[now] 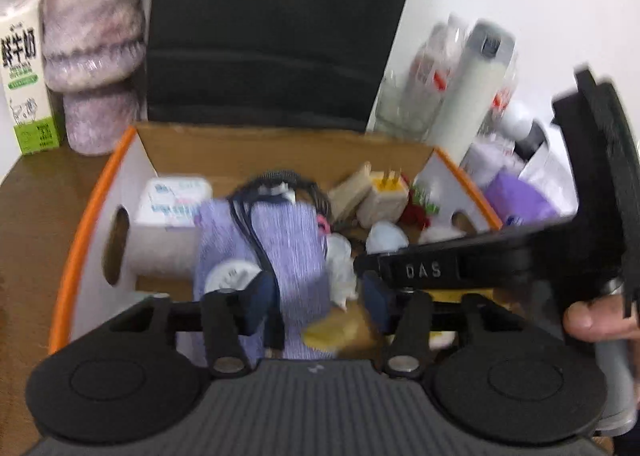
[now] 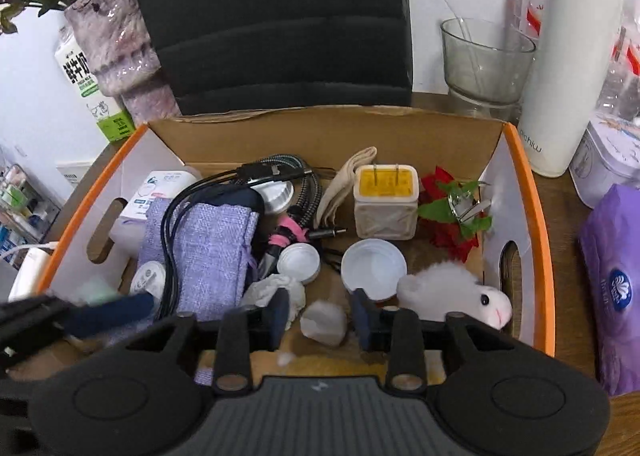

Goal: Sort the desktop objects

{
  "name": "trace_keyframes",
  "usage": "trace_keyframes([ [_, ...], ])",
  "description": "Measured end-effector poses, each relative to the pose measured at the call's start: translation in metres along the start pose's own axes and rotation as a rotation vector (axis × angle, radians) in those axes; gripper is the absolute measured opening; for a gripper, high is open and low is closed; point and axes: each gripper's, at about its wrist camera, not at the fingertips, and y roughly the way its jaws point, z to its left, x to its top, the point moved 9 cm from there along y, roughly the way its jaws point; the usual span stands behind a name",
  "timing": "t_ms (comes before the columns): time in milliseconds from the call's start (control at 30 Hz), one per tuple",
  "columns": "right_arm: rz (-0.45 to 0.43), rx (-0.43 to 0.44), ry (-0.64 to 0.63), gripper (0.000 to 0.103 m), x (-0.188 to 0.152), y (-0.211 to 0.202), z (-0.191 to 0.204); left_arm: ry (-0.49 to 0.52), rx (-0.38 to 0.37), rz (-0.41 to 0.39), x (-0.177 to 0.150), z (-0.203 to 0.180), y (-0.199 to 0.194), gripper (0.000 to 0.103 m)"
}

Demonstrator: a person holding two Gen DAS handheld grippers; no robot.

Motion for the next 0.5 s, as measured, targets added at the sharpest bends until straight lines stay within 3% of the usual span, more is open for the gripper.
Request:
trace_keyframes([
  [133, -0.099, 0.019, 0.025, 0.044, 0.005, -0.036, 0.002, 0.002, 0.054, -0.054, 0.013, 0.004, -0.026, 0.062],
  [233, -0.21, -0.022, 0.029, 0.056, -0.006, -0.079, 0.003, 0.008, 0.089, -0.127, 0.006, 0.007, -0.059, 0.074],
  [267, -0.24, -0.035, 0.029, 0.065, -0.014, -0.092, 0.006, 0.009, 0.11, -0.15, 0.001, 0.01, -0.071, 0.077],
  [433, -0.331, -0.084, -0.055, 0.074, -0.083, -0.142, 0.026, -0.04, 0.17, -0.212, -0.053, 0.015, -0.119, 0.08],
  [500, -0.39, -0.109, -0.092, 0.09, -0.118, -0.154, 0.033, -0.015, 0.184, -0.226, -0.086, 0.012, -0.133, 0.084],
])
